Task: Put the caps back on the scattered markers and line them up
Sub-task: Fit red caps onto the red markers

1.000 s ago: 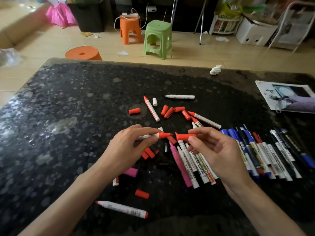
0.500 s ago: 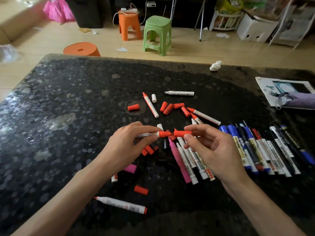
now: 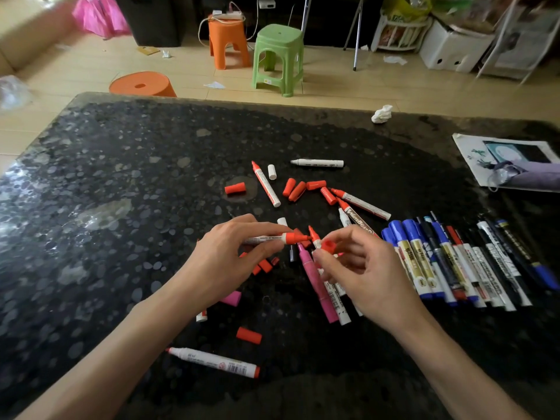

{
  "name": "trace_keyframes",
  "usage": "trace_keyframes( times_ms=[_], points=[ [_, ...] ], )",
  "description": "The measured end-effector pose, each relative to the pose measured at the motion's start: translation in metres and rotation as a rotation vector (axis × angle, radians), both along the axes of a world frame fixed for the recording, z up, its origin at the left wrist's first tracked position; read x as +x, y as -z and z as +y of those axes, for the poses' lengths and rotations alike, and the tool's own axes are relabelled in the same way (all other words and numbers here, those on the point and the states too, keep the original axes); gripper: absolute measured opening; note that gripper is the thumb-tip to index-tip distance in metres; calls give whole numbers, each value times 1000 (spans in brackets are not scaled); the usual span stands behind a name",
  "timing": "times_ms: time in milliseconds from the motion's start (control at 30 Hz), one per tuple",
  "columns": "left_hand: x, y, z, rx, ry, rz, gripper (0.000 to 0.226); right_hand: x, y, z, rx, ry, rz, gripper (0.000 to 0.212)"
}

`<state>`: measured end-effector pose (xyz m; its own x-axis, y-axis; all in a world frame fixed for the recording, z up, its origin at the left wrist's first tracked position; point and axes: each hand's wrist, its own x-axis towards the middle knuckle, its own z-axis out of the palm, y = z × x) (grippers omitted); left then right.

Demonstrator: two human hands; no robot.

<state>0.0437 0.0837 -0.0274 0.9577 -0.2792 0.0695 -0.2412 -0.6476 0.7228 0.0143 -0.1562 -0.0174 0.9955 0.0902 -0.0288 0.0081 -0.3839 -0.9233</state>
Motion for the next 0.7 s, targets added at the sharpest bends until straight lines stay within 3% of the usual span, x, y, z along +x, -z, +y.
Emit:
trace_keyframes(
  times_ms=[133, 433, 700],
  points=[
    [0, -2, -1, -4, 16, -5, 21, -2, 3, 2, -233, -42, -169, 24],
    [-2, -2, -3, 0, 33, -16, 18, -7, -1, 7, -257, -39, -274, 34],
    [-7, -3, -9, -19, 73, -25, 31, -8, -1, 9, -317, -99, -388, 32]
  ],
)
